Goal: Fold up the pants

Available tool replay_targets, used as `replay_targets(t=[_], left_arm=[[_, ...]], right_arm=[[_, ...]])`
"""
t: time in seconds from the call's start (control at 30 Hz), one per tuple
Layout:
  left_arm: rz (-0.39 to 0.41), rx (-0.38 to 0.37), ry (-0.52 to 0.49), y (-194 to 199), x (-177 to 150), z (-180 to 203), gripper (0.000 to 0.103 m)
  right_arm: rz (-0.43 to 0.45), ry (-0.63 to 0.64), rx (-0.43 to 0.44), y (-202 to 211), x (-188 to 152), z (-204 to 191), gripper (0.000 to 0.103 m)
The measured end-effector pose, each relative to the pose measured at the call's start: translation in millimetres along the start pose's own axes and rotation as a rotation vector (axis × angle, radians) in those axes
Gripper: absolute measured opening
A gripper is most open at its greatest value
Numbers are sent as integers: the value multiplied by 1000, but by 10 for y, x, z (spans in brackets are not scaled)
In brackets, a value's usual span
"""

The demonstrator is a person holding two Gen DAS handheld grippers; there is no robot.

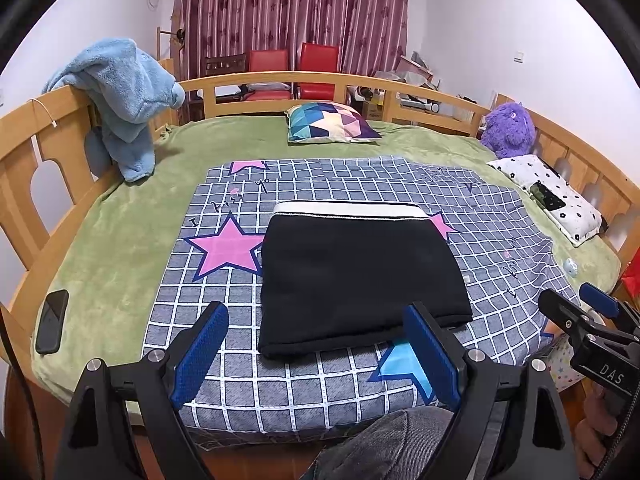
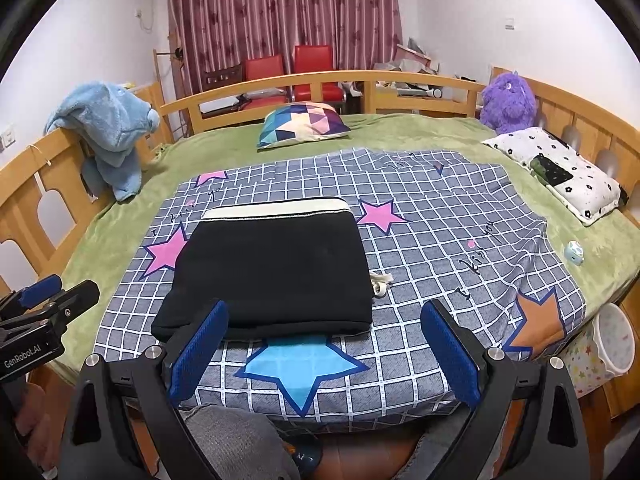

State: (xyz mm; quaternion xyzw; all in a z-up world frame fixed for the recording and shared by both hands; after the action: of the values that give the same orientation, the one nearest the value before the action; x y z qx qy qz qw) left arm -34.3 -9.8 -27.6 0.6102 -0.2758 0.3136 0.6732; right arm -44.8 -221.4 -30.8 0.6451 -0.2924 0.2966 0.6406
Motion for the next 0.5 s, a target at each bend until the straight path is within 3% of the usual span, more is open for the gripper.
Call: replay_targets(t=[0.5], left_arm=[[0, -2, 1, 5, -3, 5, 89]], right_arm=[[2, -17, 1, 65, 22, -62, 96]])
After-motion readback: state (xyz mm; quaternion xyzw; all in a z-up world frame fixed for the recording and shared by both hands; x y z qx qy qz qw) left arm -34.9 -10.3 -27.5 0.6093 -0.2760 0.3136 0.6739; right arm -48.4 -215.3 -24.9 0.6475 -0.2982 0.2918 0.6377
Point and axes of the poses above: each gripper's, at about its wrist camera, not at the fingertips, and y roughly against the way its jaws point, z to its right, x to its top, the point moved 5 cm from there along -y, roughly the way its jaws point, and after that the axes turned 3 degrees about y, right-handed, at the moved point
